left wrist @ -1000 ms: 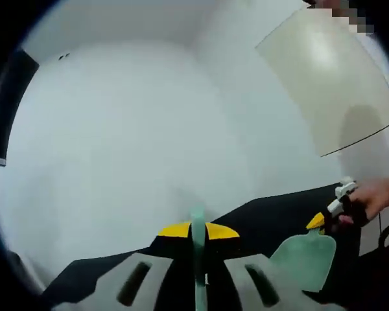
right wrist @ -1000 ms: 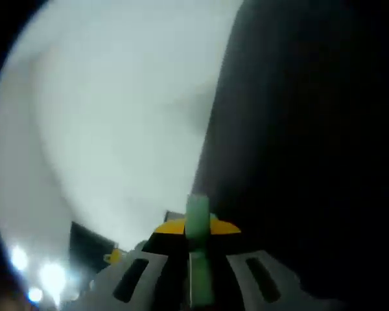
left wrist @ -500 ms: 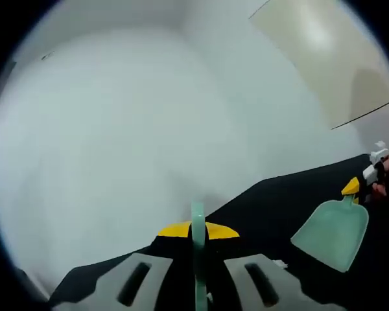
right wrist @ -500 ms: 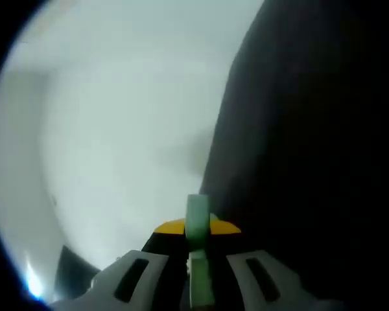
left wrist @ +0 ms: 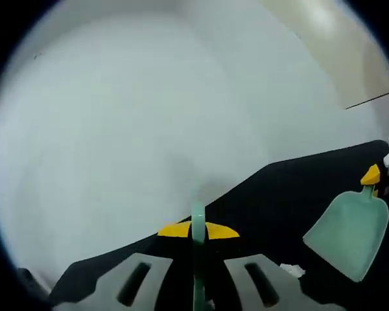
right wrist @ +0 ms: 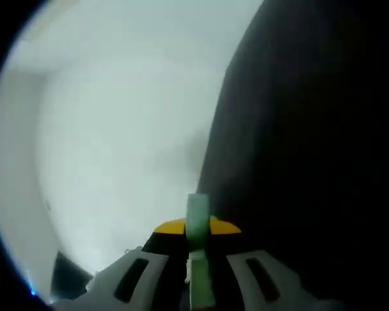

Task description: Pick up the broom and sweep the trash on the tabletop into the dustpan.

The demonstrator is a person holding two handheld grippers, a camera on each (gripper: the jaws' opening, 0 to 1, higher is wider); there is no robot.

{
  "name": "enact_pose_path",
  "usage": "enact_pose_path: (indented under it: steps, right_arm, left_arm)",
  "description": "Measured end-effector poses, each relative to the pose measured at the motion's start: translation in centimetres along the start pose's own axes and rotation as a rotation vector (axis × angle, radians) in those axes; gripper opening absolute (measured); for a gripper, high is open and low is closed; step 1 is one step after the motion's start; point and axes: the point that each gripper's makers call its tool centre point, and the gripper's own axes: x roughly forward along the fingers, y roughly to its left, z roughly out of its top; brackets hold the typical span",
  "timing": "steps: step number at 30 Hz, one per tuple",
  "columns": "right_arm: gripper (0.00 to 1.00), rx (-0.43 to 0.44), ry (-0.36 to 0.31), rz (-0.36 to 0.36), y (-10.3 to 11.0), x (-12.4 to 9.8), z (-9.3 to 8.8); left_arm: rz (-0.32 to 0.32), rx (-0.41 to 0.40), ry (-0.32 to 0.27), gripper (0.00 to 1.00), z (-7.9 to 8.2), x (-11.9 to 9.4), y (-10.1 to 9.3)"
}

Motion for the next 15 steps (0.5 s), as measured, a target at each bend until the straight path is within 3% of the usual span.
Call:
enact_pose_path:
  steps: [8,9,15]
  right_arm:
    - [0.12,0.006,0.014,-0.026,-0.6,1.1,0.6]
    - [0.12,0.000,0.014,-0.026,0.0,-0.2,-1.1]
    - [0.12,-0.039,0.000,-0.040,0.5,-0.2,-2.1]
  left_arm:
    - [-0.020,-0.041,-0.016,0.04,0.6,-1.0,-2.1]
    - [-0.020,-0.040,-0.018,0.04,0.7,-1.1,-2.5]
    - [-0.052,-0.066,-0.037,0.04,1.9,-1.4,-5.0]
